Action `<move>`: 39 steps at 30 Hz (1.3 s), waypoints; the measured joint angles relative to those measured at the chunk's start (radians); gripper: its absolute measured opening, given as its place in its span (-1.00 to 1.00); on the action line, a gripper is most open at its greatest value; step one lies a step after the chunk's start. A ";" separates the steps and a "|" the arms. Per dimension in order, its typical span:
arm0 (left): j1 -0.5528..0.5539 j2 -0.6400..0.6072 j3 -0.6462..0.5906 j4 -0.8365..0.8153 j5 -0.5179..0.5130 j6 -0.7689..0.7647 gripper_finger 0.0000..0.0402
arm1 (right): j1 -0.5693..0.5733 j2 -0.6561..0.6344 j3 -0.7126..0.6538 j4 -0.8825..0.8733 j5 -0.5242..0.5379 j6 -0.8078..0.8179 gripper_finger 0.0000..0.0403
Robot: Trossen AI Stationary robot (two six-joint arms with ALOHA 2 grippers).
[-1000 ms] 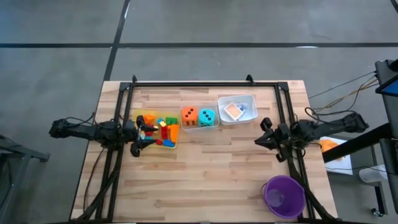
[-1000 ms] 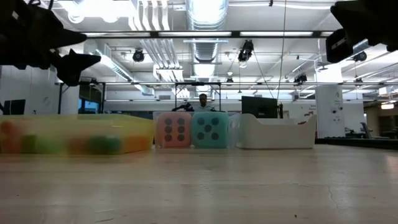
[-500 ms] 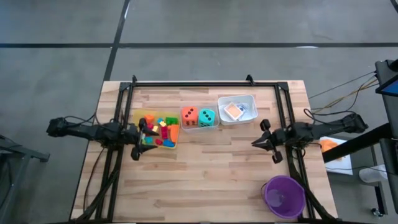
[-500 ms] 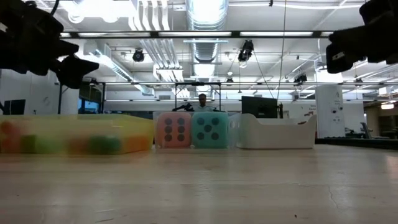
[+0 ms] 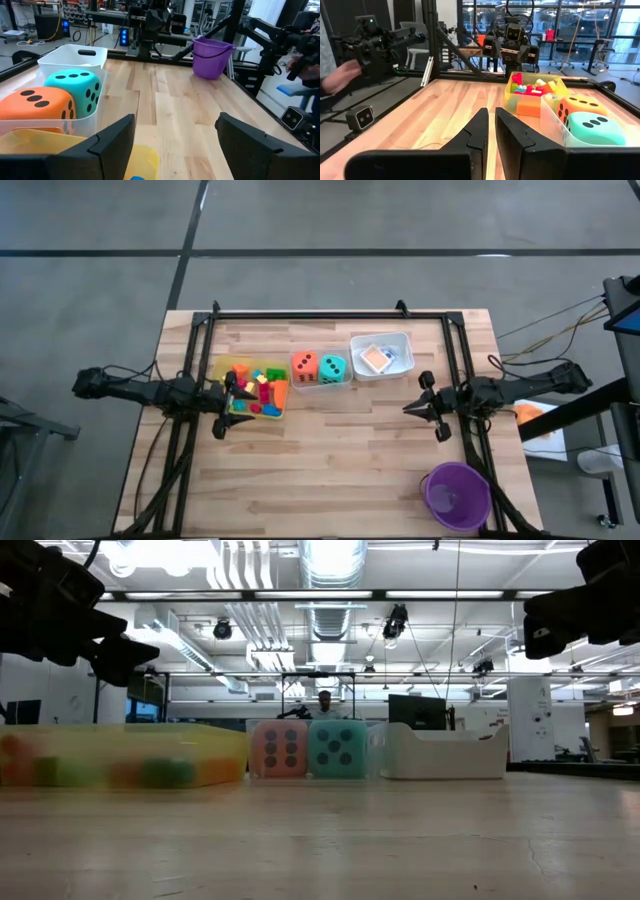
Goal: Pick & Place Toys
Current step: Return to Home Position
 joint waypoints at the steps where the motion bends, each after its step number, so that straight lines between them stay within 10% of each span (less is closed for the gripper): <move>1: 0.000 0.000 0.000 0.000 0.000 0.000 0.36 | 0.000 0.000 0.000 0.000 0.000 0.000 -0.86; 39: 0.000 0.000 -0.001 0.000 -0.001 -0.001 0.36 | 0.000 0.000 0.000 -0.002 -0.002 0.015 -0.86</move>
